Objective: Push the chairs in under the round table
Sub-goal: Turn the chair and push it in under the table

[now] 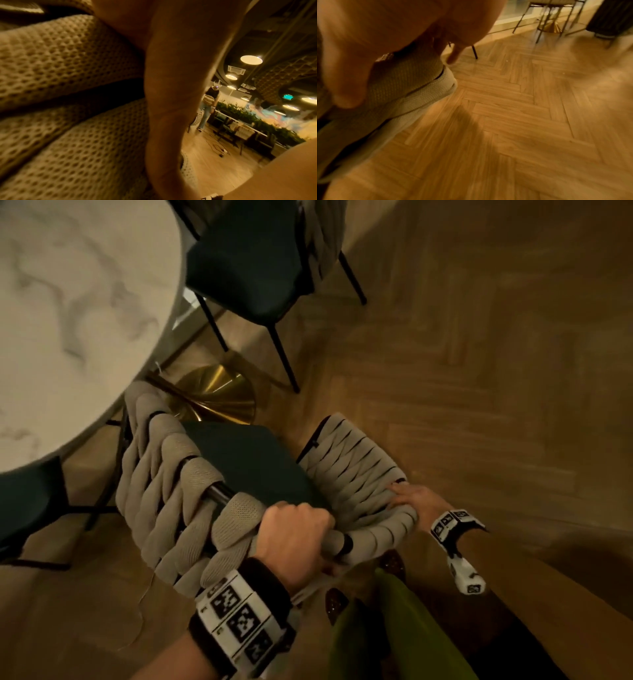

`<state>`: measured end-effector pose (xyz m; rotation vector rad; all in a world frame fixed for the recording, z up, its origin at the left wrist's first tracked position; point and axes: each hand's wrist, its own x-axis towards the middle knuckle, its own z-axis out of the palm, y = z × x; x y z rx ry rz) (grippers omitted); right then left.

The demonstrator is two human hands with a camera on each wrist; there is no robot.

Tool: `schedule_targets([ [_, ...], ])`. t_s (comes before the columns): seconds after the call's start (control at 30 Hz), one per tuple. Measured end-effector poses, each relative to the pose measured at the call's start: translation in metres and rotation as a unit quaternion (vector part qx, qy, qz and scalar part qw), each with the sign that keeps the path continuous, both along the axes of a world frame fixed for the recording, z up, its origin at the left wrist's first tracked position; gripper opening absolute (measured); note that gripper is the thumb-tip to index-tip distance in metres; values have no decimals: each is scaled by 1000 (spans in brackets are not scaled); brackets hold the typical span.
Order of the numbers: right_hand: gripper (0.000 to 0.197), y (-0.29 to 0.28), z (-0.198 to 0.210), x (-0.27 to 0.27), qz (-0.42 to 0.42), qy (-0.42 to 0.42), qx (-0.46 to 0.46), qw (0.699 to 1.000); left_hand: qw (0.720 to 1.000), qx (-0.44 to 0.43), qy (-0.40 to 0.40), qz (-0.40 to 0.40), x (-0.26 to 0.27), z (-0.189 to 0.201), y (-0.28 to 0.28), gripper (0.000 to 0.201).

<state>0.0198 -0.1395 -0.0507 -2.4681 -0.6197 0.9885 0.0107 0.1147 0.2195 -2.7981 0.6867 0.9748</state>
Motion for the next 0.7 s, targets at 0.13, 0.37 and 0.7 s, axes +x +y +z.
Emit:
schedule_targets([
  [0.13, 36, 27, 28, 5, -21, -26, 37, 999, 999, -8, -15, 35, -26, 22, 36, 42],
  [0.37, 31, 64, 103, 15, 88, -108, 12, 990, 995, -32, -78, 51, -81, 51, 97, 48],
  [0.7, 38, 134, 202, -15, 218, -281, -16, 934, 968, -156, -162, 111, -177, 64, 219, 42],
])
